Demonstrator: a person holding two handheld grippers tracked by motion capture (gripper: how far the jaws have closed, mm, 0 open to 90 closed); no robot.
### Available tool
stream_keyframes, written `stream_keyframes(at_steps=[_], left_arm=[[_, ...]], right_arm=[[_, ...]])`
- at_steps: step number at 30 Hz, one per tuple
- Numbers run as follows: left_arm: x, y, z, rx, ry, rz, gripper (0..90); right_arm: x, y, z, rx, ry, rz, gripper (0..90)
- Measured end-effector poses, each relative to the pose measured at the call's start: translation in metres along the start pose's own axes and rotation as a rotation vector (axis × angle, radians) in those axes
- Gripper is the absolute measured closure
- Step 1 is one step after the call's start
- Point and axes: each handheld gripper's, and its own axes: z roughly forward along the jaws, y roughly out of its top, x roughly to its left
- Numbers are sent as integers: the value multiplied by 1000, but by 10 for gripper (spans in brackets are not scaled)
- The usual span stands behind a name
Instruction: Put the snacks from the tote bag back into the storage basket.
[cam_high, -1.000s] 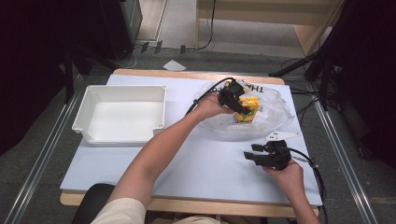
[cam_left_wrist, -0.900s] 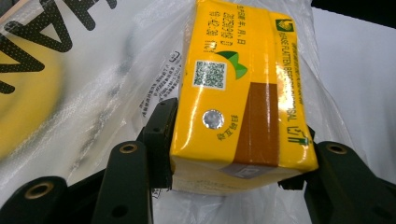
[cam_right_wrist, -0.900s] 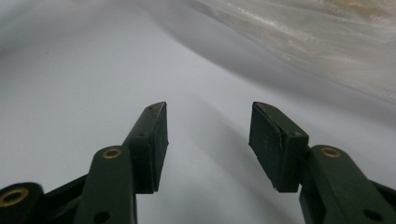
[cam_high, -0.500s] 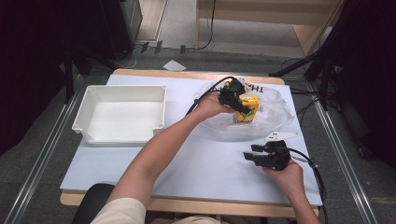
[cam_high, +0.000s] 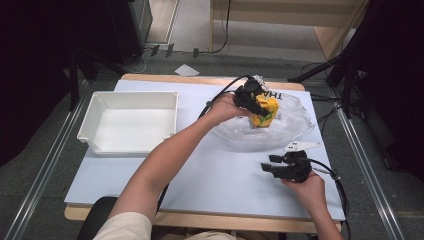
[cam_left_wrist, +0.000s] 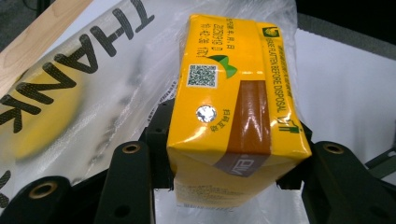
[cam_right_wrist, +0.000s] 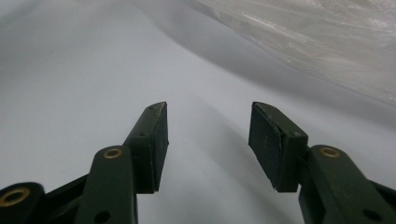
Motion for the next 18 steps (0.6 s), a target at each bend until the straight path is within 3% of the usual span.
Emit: stream_keyframes(at_steps=[7,12,18], left_arm=[[-7,5,-15,12,-6,-5,527],[-14,6,-28,1,-15,-5,527],[-16,4,-43,-29,-29,-36,527]], right_arm=[[0,0,1,0,5,-1,486],[0,0,1,3,8,-2,486],[0,0,2,-5,9,1,485]])
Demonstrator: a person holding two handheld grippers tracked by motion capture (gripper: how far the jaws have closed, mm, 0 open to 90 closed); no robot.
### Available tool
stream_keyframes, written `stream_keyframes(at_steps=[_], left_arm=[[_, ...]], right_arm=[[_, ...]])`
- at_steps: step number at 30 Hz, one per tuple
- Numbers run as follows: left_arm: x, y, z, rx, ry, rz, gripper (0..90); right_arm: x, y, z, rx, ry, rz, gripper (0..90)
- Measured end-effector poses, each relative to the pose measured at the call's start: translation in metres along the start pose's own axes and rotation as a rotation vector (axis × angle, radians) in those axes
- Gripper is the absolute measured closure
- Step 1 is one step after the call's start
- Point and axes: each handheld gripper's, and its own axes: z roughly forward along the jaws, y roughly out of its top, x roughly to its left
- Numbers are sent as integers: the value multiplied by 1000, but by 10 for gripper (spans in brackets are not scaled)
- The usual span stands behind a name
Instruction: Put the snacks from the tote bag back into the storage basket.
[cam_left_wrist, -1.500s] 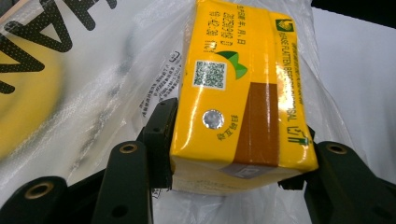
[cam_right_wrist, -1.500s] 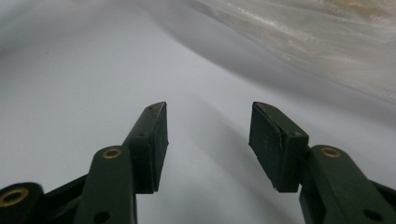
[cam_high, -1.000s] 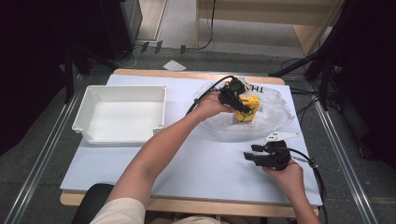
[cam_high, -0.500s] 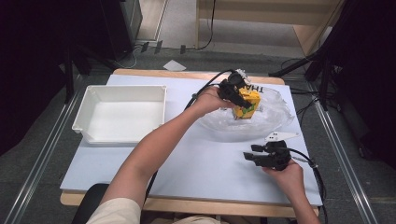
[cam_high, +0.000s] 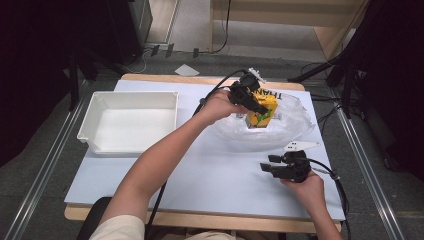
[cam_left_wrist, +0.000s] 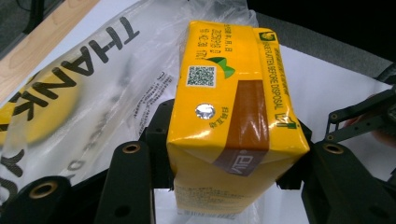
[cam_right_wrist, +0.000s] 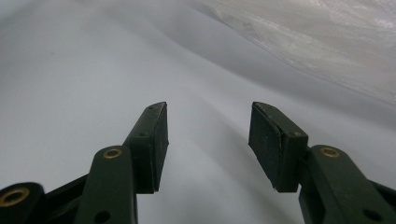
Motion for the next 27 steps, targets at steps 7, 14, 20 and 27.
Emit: stream_keyframes(at_steps=[7,14,20,27], left_arm=[[-5,-8,-13,-4,-4,-16,527],[-12,-23,-20,1,-9,-8,527],[-17,-36,-29,-17,-15,-24,528],[-24,-52,-43,-27,-14,-41,527]], right_arm=[[0,1,1,-7,5,4,485],[2,1,1,-14,7,2,483],[1,2,3,-12,4,-5,483],[0,4,4,-19,5,-2,483]])
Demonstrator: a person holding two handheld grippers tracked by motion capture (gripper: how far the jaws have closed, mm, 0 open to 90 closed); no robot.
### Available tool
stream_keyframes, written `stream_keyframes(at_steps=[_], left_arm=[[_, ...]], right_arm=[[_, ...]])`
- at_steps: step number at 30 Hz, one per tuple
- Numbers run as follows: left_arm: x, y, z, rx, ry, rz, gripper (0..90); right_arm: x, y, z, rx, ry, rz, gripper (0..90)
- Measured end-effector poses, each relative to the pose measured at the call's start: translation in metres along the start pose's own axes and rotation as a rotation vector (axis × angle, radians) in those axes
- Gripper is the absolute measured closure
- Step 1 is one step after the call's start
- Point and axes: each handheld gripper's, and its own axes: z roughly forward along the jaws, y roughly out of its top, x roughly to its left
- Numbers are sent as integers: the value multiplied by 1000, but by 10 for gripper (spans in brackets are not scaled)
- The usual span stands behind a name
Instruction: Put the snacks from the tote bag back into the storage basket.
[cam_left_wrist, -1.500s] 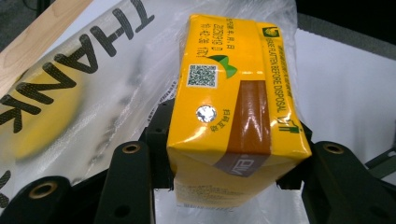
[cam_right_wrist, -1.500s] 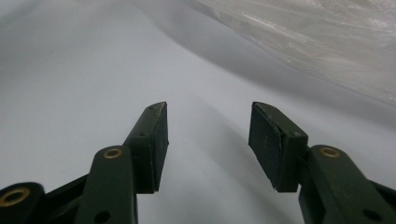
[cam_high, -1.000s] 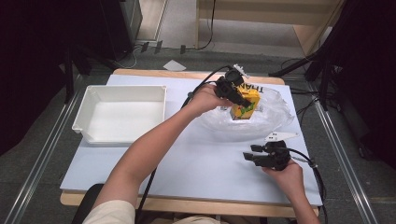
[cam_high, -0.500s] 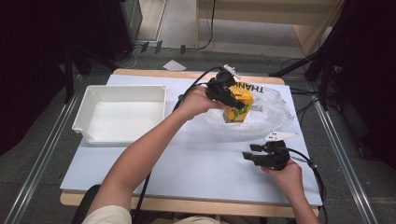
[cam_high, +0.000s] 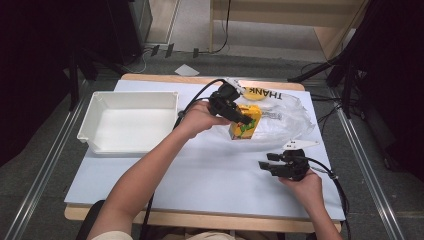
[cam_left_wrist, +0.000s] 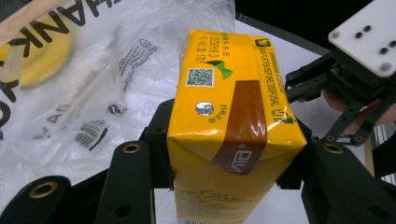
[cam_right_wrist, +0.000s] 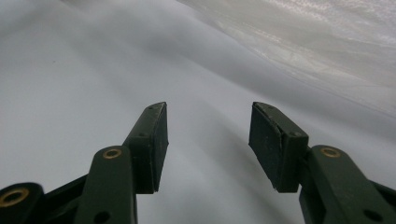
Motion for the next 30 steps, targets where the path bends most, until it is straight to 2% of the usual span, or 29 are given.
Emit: stream_keyframes(at_steps=[13,19,21,30], left_arm=[[-9,-28,-22,-27,30,-14,527],[-7,-40,-34,-41,45,-40,526],[-7,-41,-37,-43,50,-37,526],[0,-45,-47,-67,51,-72,526]], right_arm=[[-1,1,2,2,-1,5,476],[-1,1,5,4,1,-5,464],[-1,0,6,5,2,-11,462],[0,0,7,13,-1,-15,456]])
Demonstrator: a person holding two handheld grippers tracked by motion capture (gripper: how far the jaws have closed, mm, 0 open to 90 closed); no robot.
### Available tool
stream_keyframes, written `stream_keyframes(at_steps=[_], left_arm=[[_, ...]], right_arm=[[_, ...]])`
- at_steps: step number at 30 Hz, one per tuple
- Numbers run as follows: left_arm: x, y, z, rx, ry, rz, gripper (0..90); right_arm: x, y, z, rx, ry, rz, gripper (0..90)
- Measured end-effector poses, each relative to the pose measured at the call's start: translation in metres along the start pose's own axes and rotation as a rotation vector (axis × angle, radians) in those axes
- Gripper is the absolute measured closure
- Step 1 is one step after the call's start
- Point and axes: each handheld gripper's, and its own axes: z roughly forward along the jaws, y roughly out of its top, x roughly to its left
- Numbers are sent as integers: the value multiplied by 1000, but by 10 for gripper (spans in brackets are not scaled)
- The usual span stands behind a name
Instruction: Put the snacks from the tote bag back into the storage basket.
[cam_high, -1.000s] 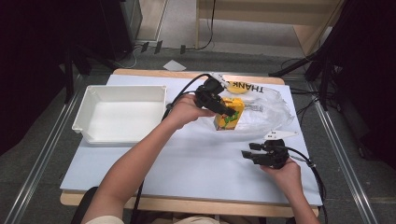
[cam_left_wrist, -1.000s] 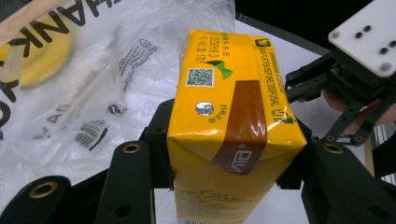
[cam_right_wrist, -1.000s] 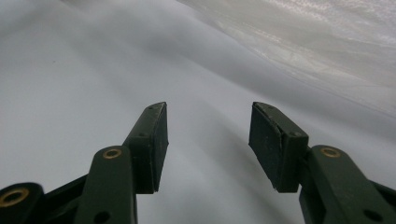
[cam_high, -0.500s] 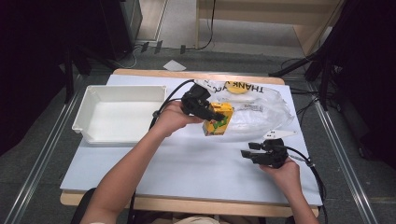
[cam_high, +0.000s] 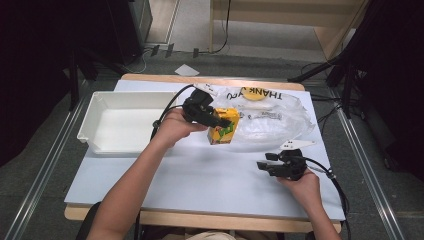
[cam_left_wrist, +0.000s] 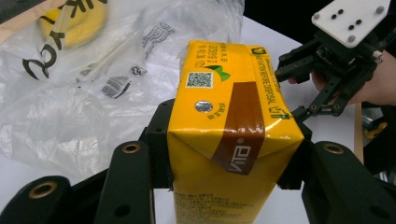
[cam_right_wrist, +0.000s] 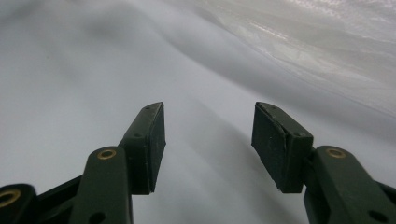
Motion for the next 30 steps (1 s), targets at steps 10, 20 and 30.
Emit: stream_keyframes(at_steps=[10,20,30], left_arm=[[5,-3,-13,-12,12,-17,525],[11,-5,-31,-30,38,-37,525],[24,-10,-48,-42,93,-60,526]], right_arm=[[0,-1,3,13,-8,-30,454],[-2,-3,7,39,-35,-66,447],[-2,-5,12,47,-34,-89,445]])
